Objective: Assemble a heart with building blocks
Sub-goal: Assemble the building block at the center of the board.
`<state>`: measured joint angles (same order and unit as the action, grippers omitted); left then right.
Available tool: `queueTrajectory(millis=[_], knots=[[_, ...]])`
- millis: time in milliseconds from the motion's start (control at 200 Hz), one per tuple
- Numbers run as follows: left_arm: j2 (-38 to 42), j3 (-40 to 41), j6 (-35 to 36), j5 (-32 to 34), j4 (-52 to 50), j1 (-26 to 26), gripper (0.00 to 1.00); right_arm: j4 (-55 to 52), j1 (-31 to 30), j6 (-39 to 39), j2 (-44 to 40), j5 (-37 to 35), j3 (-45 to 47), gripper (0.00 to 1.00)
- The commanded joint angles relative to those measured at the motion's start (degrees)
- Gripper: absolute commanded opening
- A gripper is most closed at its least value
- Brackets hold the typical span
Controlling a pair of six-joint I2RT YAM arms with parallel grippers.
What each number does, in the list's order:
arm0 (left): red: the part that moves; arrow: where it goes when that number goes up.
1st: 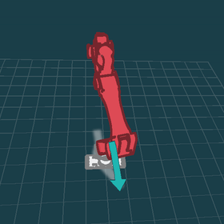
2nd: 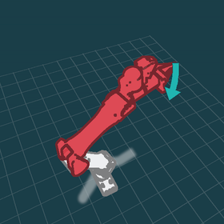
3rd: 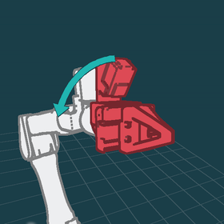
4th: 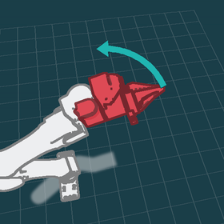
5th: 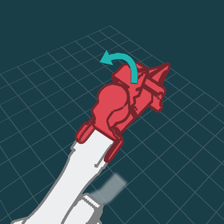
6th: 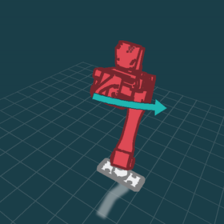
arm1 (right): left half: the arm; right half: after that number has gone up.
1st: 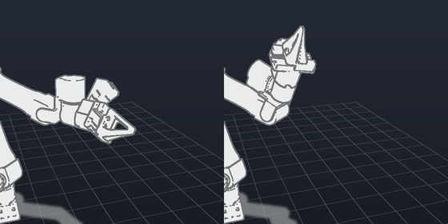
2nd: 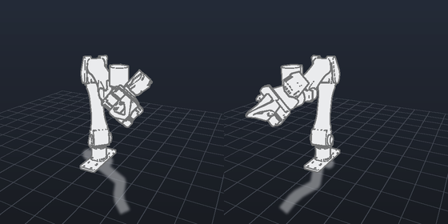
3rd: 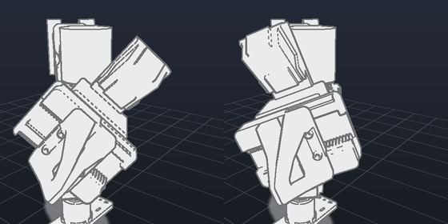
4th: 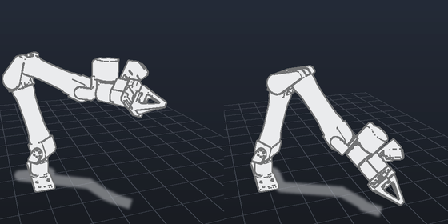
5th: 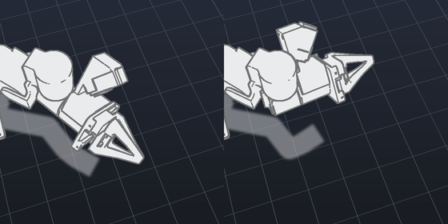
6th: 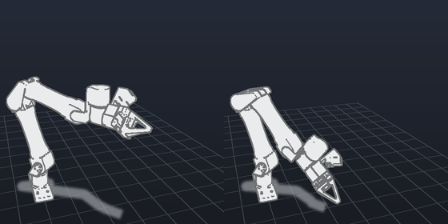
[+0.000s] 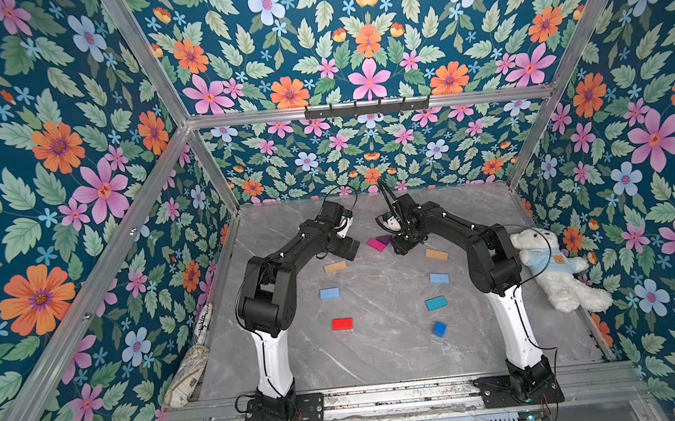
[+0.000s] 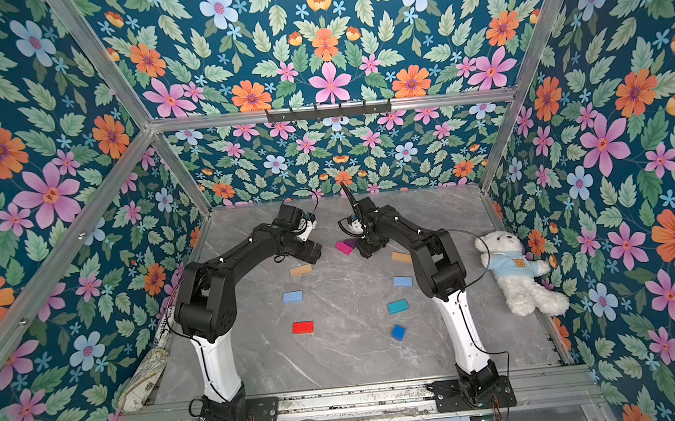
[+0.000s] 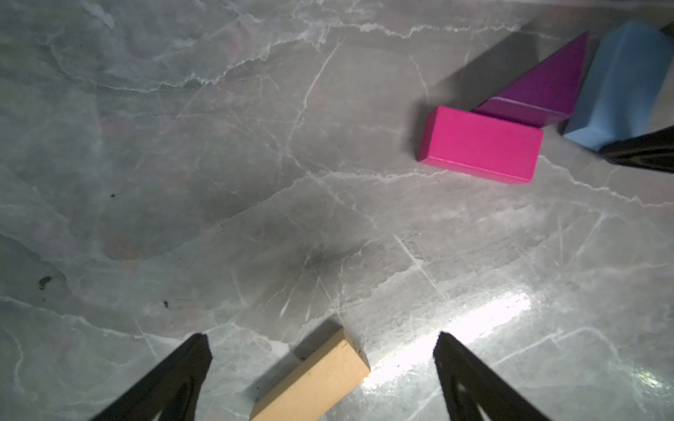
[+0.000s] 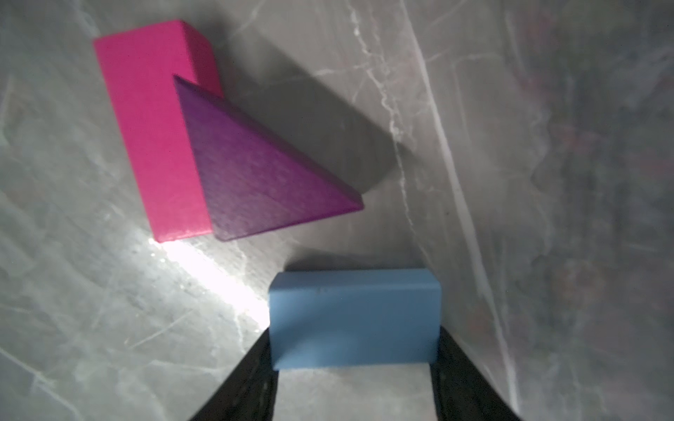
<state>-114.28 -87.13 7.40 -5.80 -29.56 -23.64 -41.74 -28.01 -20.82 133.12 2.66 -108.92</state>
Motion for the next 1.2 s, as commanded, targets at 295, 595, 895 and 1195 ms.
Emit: queueTrajectory(millis=[295, 595, 895, 1195], knots=[[0.3, 0.0, -0.5, -0.3, 0.9, 0.6, 1.0, 2.3, -0.5, -1.8, 0.7, -2.0, 0.0, 0.38], [-0.1, -0.1, -0.5, 0.0, 1.0, 0.8, 0.99, 2.0, -0.6, -1.9, 1.7, -1.2, -0.9, 0.38], [-0.4, -0.1, -0.5, -0.1, 1.2, 1.0, 0.99, 2.3, -0.7, -1.9, 2.0, -1.0, -1.1, 0.38], [-0.6, -0.2, -0.6, -0.1, 1.2, 1.1, 1.0, 2.6, -0.9, -2.0, 2.4, -1.3, -1.2, 0.38]])
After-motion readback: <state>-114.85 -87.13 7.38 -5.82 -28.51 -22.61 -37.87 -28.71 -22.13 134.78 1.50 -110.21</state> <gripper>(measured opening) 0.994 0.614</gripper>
